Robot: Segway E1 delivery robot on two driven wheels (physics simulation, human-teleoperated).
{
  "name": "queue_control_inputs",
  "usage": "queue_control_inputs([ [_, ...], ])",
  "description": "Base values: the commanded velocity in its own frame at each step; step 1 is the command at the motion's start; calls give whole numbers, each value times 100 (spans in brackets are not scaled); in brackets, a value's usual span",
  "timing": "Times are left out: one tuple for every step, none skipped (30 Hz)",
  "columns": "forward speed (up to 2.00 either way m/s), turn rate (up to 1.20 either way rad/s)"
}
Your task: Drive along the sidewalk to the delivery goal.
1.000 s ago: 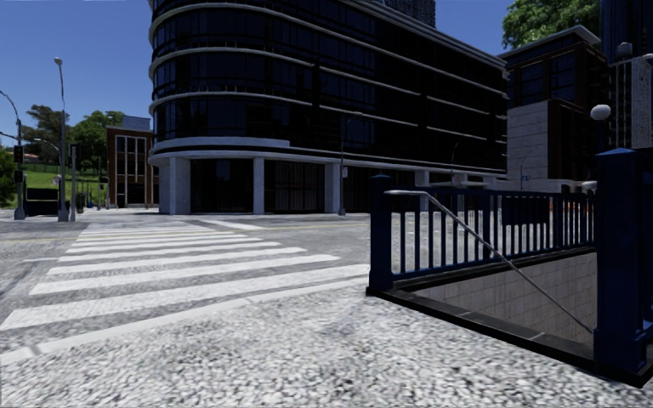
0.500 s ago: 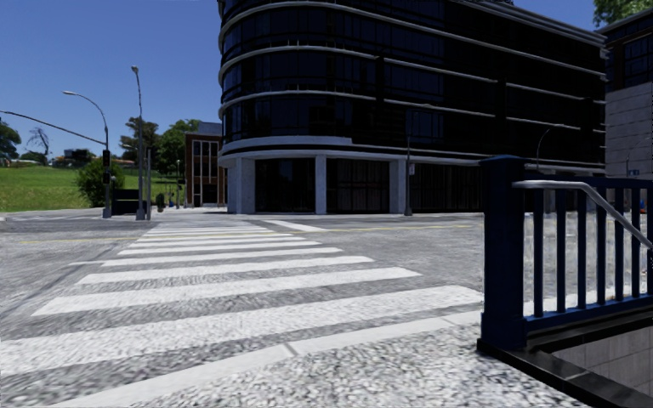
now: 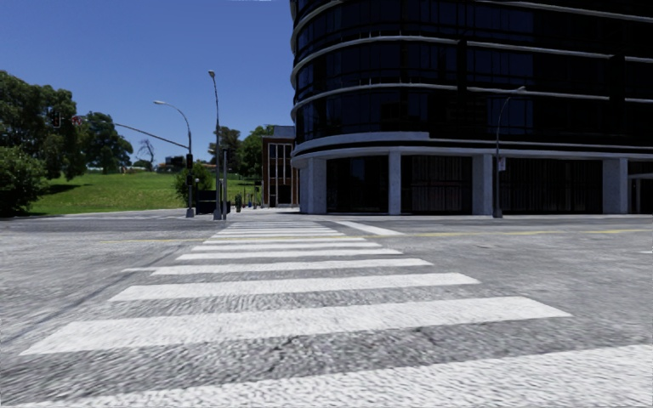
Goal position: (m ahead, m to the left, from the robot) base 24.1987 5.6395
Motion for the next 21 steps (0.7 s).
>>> queue_control_inputs([
  [177,55],
  [159,55],
  [145,55],
  [145,55],
  [139,47],
  [137,31],
  [137,31],
  [135,0],
  [133,0],
  [133,0],
  [133,0],
  [132,0],
  [131,0],
  [131,0],
  [131,0],
  [131,0],
  [131,0],
  [131,0],
  [131,0],
  [131,0],
  [131,0],
])
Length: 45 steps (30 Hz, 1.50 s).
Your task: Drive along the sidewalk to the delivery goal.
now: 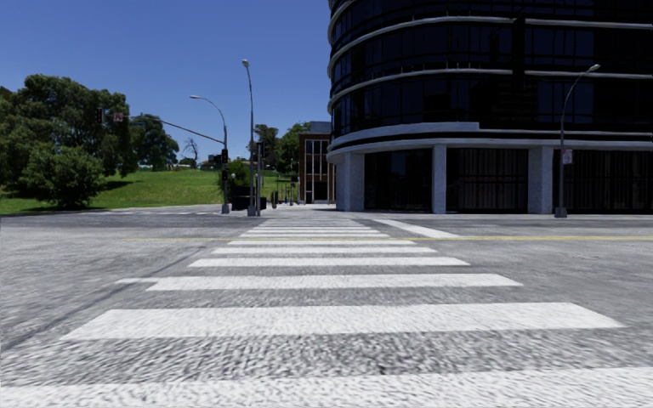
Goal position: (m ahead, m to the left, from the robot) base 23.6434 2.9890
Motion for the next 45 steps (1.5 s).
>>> queue_control_inputs([
  [131,0],
  [131,0],
  [131,0],
  [131,0],
  [131,0],
  [131,0],
  [131,0],
  [131,0],
  [131,0],
  [131,0],
  [131,0],
  [131,0],
  [131,0],
  [131,0],
  [132,0],
  [132,0],
  [200,0],
  [200,0],
  [200,0],
  [200,0],
  [200,0],
  [200,0],
  [200,0],
  [200,0],
  [200,0],
  [200,5],
  [200,5],
  [200,8],
  [200,13],
  [200,18],
  [200,18],
  [200,19],
  [200,20],
  [200,20],
  [200,21],
  [200,21],
  [200,15],
  [200,15],
  [200,1],
  [200,0],
  [200,0],
  [200,0],
  [200,0],
  [200,0],
  [200,0],
])
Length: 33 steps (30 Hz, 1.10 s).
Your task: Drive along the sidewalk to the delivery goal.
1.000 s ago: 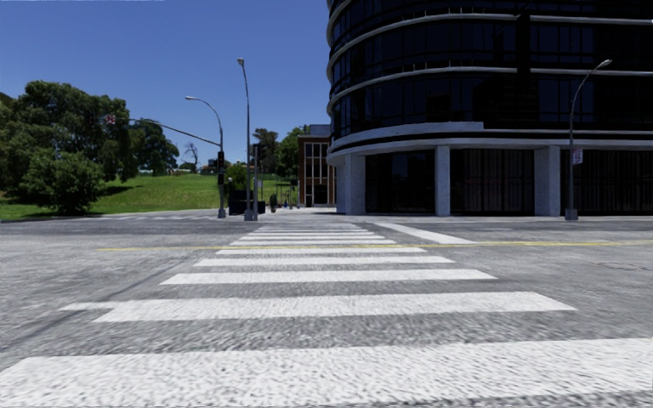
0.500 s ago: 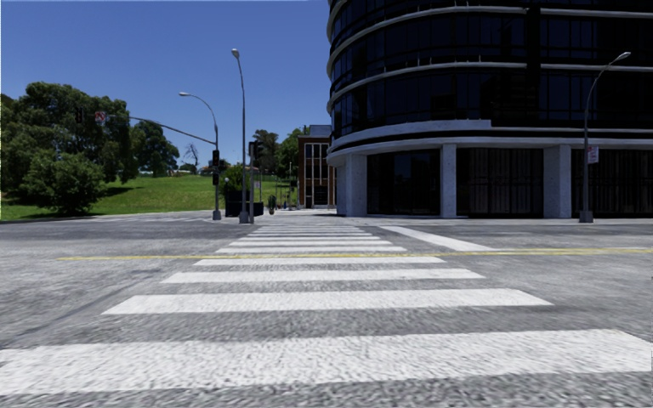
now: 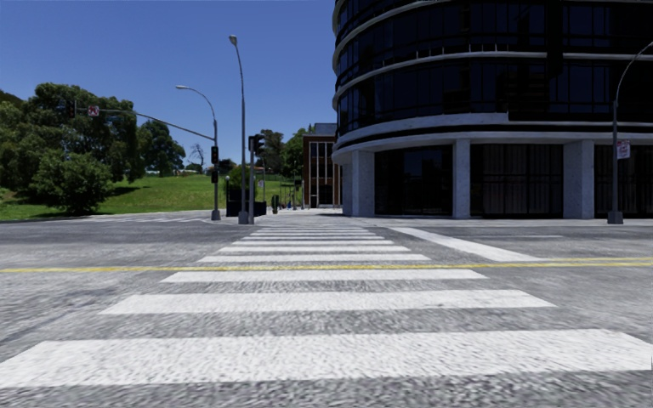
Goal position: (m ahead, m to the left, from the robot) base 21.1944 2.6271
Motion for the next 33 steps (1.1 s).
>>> queue_control_inputs([
  [200,0],
  [200,0],
  [200,0],
  [200,0],
  [200,0],
  [200,0],
  [200,0],
  [200,0],
  [200,0],
  [200,0],
  [200,0],
  [200,0],
  [200,0],
  [200,0],
  [200,0],
  [200,0],
  [200,0],
  [200,0],
  [200,0],
  [200,0],
  [200,0],
  [200,0],
  [200,0],
  [200,0],
  [200,0],
  [200,0],
  [200,0],
  [200,0],
  [200,0],
  [200,0],
  [200,0],
  [200,0],
  [200,0],
])
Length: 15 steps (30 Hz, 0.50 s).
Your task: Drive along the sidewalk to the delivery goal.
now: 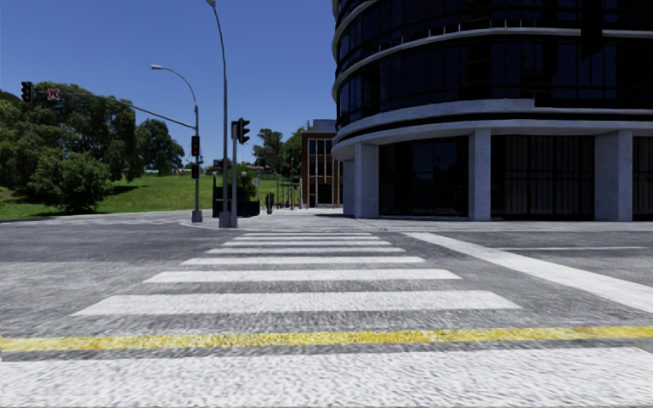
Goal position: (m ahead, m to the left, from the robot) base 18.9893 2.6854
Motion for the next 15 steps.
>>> queue_control_inputs([
  [200,0],
  [200,0],
  [200,0],
  [200,0],
  [200,0],
  [200,0],
  [200,0],
  [200,0],
  [200,0],
  [200,0],
  [200,0],
  [200,0],
  [200,0],
  [200,0],
  [200,0],
])
